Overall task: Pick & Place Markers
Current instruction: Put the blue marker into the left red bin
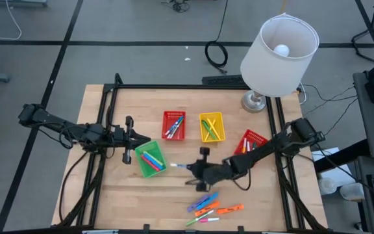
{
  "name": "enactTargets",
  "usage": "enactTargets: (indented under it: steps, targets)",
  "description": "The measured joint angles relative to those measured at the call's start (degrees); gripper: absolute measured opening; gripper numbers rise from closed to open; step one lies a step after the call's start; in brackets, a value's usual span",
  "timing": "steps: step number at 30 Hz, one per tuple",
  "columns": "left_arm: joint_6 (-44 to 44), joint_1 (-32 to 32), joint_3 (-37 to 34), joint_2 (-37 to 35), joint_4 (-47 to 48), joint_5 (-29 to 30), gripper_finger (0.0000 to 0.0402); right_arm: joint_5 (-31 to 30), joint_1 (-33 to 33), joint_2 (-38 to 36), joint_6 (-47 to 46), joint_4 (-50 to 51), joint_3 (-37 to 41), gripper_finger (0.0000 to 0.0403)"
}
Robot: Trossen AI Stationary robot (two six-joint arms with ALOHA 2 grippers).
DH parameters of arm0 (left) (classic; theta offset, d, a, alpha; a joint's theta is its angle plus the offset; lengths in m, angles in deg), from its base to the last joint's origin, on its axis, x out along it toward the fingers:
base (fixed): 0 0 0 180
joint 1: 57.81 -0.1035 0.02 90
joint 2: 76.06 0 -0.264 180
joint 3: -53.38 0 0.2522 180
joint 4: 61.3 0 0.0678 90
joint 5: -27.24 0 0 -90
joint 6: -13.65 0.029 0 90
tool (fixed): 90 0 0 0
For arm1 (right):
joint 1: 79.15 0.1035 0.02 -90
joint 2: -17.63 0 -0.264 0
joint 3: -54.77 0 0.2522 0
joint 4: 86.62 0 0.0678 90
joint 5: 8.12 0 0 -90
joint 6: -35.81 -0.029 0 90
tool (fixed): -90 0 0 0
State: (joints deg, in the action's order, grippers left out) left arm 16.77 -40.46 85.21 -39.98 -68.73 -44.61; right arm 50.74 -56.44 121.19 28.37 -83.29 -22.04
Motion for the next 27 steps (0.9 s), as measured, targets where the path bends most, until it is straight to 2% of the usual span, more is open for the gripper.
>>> enactTargets:
  steps: [3,10,16,19,27]
  targets:
    - [0.0,0.0,0.0,0.0,0.0,0.0,0.0026,-0.8,-2.7,-2.4,-3.2,-6.0,-0.2,0.0022]
    - [-0.2,0.0,0.0,0.0,-0.1,0.0,0.0026,8.9,-14.2,-2.9,-13.8,-13.5,-0.2,0.0021]
    - [-0.3,0.0,0.0,0.0,-0.1,0.0,0.0026,14.9,-22.1,3.1,-24.5,-23.5,0.0,0.0021]
    - [-0.3,0.0,0.0,0.0,-0.1,0.0,0.0026,15.6,-24.1,6.7,-28.0,-30.1,-0.4,0.0021]
    - [-0.1,0.0,0.0,0.0,0.0,0.0,0.0026,14.9,-26.6,11.3,-31.2,-30.3,-0.2,0.0021]
